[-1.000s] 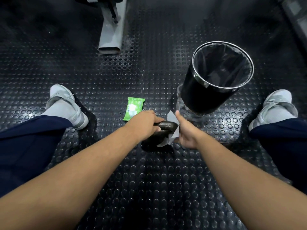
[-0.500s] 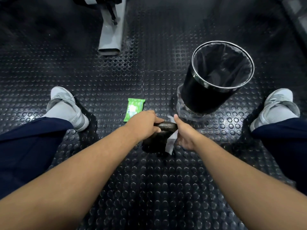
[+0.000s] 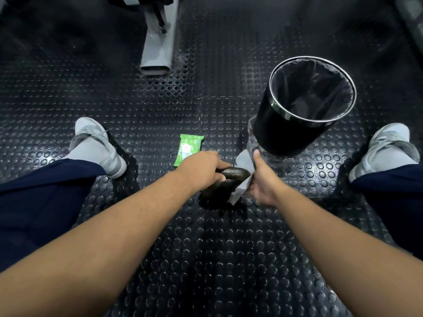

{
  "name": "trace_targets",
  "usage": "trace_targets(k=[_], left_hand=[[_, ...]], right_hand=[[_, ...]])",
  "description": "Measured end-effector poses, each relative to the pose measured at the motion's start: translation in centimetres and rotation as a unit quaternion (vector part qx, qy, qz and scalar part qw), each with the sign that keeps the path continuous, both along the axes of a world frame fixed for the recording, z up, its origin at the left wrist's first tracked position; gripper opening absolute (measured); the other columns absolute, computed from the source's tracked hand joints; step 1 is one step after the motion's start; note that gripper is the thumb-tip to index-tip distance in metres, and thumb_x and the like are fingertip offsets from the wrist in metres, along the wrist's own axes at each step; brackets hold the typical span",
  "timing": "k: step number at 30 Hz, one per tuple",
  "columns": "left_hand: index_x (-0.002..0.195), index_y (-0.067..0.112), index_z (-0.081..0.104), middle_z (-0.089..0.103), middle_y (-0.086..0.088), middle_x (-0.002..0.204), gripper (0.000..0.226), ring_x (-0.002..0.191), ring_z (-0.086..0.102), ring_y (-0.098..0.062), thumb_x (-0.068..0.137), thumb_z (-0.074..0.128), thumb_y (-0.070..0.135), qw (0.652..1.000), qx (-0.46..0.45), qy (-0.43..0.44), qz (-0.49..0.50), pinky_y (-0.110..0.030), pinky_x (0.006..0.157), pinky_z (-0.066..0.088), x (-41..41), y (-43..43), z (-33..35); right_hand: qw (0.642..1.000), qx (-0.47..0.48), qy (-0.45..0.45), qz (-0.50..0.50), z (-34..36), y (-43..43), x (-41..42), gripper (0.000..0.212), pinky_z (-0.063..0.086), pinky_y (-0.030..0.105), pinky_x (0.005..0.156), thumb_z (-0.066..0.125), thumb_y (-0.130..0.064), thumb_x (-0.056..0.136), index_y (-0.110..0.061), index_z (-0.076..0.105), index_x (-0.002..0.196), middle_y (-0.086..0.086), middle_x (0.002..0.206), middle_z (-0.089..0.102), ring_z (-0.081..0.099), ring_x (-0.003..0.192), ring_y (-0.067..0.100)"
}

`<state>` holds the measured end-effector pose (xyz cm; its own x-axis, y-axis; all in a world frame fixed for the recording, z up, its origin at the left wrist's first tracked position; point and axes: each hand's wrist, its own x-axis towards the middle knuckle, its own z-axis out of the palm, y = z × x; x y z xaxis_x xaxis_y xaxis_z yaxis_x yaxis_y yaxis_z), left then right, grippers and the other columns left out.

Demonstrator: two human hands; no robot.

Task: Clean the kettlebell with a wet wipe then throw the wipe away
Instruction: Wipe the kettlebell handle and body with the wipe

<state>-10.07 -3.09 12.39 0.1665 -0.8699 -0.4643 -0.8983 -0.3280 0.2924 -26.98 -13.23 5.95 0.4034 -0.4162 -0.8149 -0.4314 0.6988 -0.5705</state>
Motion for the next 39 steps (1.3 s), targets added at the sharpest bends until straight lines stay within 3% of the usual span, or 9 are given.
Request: trace_targets(k=[4,10,14,18,23,27,33,36,39], left_hand=[[0.149,0.041,0.052,0.055,-0.002,0.136,0.051,0.126,0.056,-0.026,0.099,0.065,0.044,1.0,0.004,-0.007,-0.015,-0.036,0.1,0.046,0.1,-0.1,0.0],[0.147,0.044,0.054,0.056,-0.004,0.137,0.05,0.124,0.056,-0.025,0.099,0.066,0.043,1.0,0.004,-0.009,-0.026,-0.036,0.097,0.046,0.1,-0.2,-0.1],[0.149,0.041,0.053,0.057,-0.003,0.135,0.052,0.125,0.056,-0.026,0.098,0.067,0.043,1.0,0.006,-0.011,-0.023,-0.037,0.1,0.046,0.1,-0.2,0.2],[0.149,0.04,0.052,0.057,-0.003,0.132,0.052,0.123,0.056,-0.026,0.099,0.067,0.042,1.0,0.008,-0.013,-0.025,-0.037,0.1,0.046,0.1,-0.2,0.3],[0.149,0.041,0.053,0.056,-0.004,0.136,0.053,0.123,0.056,-0.025,0.098,0.068,0.041,1.0,0.001,-0.006,-0.025,-0.036,0.098,0.045,0.1,-0.2,0.1],[0.147,0.041,0.055,0.053,0.002,0.113,0.051,0.115,0.057,-0.023,0.098,0.068,0.041,1.0,-0.005,0.002,-0.023,-0.034,0.092,0.045,0.2,-0.1,0.1],[0.145,0.041,0.057,0.052,0.005,0.114,0.05,0.116,0.057,-0.021,0.097,0.069,0.043,1.0,-0.01,0.005,-0.014,-0.031,0.089,0.045,0.4,0.0,-0.1],[0.145,0.042,0.057,0.057,-0.001,0.122,0.049,0.116,0.057,-0.023,0.097,0.069,0.043,0.999,-0.006,-0.002,-0.033,-0.036,0.095,0.049,0.3,-0.2,0.1],[0.144,0.045,0.057,0.056,-0.001,0.12,0.049,0.115,0.057,-0.024,0.097,0.068,0.043,0.999,-0.005,-0.003,-0.036,-0.037,0.094,0.049,0.3,-0.3,0.2]], right_hand=[[0.995,-0.028,0.032,0.086,2.1,-1.9,2.1,0.126,0.039,0.057,0.118,0.046,-0.103,0.062,-0.017,0.048,0.154,0.014,0.145,0.062,0.06,0.132,0.034],[0.967,-0.142,0.11,0.181,1.2,0.7,0.5,0.096,0.047,0.04,0.091,0.022,-0.088,0.092,-0.01,0.078,0.084,0.01,0.073,0.076,0.068,0.084,0.027],[0.996,-0.016,0.051,0.072,-1.1,1.1,-1.4,0.088,0.055,0.044,0.098,0.03,-0.086,0.093,-0.015,0.073,0.122,0.014,0.116,0.078,0.072,0.113,0.03],[0.993,-0.039,0.055,0.097,-5.8,-2.8,-0.3,0.131,0.038,0.059,0.119,0.039,-0.114,0.045,-0.034,0.056,0.147,0.008,0.152,0.058,0.057,0.138,0.032],[0.989,-0.066,0.064,0.113,-6.7,-3.3,0.9,0.131,0.043,0.056,0.114,0.034,-0.116,0.046,-0.03,0.064,0.139,0.007,0.146,0.064,0.061,0.132,0.031],[0.999,0.032,0.011,0.024,0.1,0.9,0.3,0.089,0.06,0.041,0.081,0.03,-0.088,0.092,-0.018,0.073,0.126,0.016,0.122,0.076,0.075,0.107,0.03],[0.999,0.027,-0.016,-0.005,2.0,-0.9,0.8,0.081,0.059,0.047,0.097,0.039,-0.086,0.09,-0.02,0.057,0.135,0.017,0.132,0.07,0.072,0.116,0.032],[0.999,0.004,0.013,0.045,-0.3,-2.6,1.4,0.132,0.041,0.059,0.117,0.051,-0.109,0.046,-0.029,0.048,0.151,0.014,0.153,0.056,0.061,0.132,0.034],[1.0,0.021,-0.006,0.021,-0.4,-0.7,1.4,0.101,0.054,0.047,0.105,0.046,-0.096,0.077,-0.021,0.057,0.145,0.012,0.131,0.073,0.074,0.114,0.029]])
